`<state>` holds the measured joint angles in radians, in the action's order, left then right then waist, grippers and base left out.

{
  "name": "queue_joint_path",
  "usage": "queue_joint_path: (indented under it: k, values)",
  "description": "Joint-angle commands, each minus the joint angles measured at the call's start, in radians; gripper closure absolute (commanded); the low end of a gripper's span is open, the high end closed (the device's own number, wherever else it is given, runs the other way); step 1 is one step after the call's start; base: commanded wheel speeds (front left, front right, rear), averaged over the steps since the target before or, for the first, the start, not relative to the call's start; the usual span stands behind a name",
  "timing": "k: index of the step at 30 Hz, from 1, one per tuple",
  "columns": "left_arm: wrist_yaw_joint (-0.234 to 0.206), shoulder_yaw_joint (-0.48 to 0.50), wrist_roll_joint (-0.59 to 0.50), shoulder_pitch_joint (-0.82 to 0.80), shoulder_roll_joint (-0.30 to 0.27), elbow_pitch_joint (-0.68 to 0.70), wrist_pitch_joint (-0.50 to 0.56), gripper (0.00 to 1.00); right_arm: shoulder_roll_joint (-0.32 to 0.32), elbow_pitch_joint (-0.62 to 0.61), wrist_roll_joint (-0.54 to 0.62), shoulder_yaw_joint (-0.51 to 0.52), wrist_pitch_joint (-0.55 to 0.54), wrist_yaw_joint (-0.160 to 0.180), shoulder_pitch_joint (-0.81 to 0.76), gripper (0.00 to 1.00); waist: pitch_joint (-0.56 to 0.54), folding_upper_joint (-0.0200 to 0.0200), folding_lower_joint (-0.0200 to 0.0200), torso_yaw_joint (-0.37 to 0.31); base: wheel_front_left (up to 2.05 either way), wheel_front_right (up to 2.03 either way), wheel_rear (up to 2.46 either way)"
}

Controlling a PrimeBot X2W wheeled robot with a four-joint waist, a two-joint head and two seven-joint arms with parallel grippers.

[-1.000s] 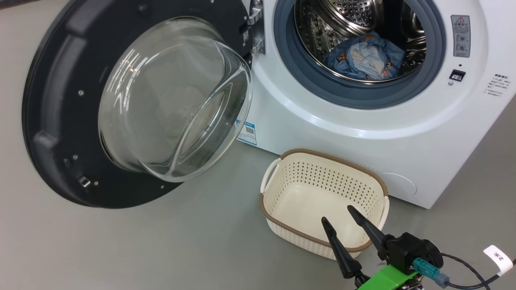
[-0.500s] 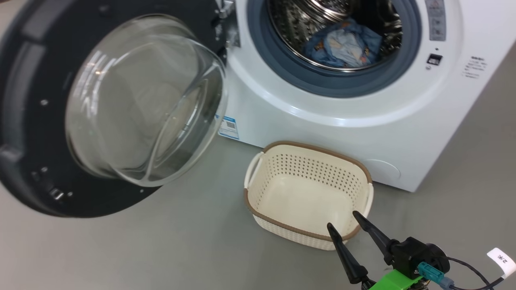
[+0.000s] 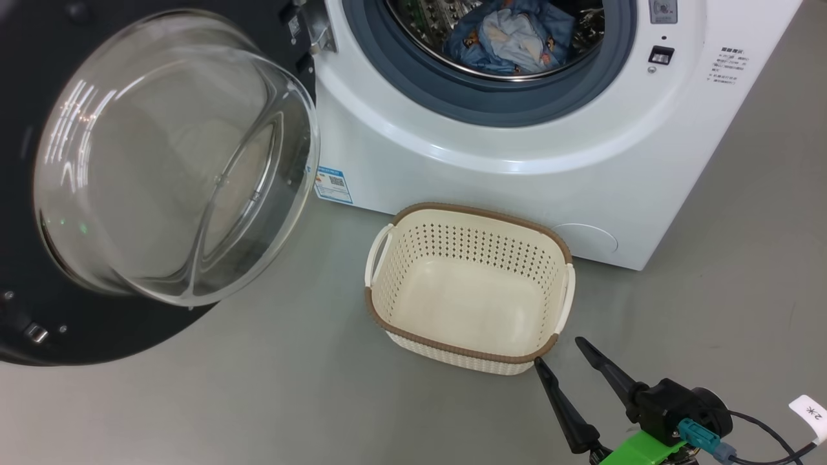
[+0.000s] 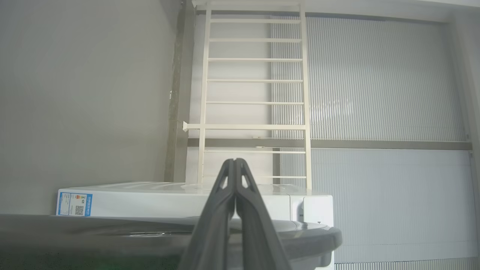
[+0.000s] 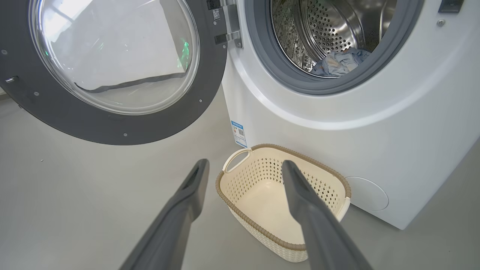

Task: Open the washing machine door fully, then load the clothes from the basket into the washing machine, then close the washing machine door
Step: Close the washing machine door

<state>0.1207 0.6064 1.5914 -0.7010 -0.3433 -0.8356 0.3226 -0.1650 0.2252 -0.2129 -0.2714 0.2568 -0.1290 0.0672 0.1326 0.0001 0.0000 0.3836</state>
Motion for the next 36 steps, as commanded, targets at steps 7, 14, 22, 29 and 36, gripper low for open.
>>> queue_joint_path:
  k: [7, 14, 22, 29, 36]
  values:
    - [0.010, -0.023, 0.006, 0.037, -0.061, 0.044, 0.137, 1.00, 0.002, -0.022, 0.010, -0.017, 0.005, -0.002, 0.030, 0.00, 0.010, -0.0001, 0.0000, -0.004, 0.00, 0.00, 0.00]
    - [0.010, -0.044, 0.038, 0.068, -0.041, 0.064, 0.289, 1.00, 0.001, -0.020, 0.008, -0.013, 0.005, -0.002, 0.024, 0.00, 0.002, -0.0001, 0.0000, 0.009, 0.00, 0.00, 0.00]
    - [0.010, -0.017, 0.095, 0.097, 0.004, 0.120, 0.394, 1.00, 0.003, -0.018, 0.005, -0.013, 0.005, -0.002, 0.023, 0.00, -0.009, -0.0001, 0.0000, 0.016, 0.00, 0.00, 0.00]
    - [0.010, -0.045, 0.083, 0.162, 0.048, 0.193, 0.487, 1.00, 0.009, -0.021, 0.003, -0.003, 0.005, -0.002, 0.013, 0.00, -0.017, -0.0001, 0.0000, 0.022, 0.00, 0.00, 0.00]
    - [0.010, -0.072, 0.080, 0.222, 0.105, 0.301, 0.559, 1.00, 0.020, -0.028, 0.006, 0.009, 0.005, -0.002, 0.009, 0.00, -0.017, -0.0001, 0.0000, 0.025, 0.00, 0.00, 0.00]
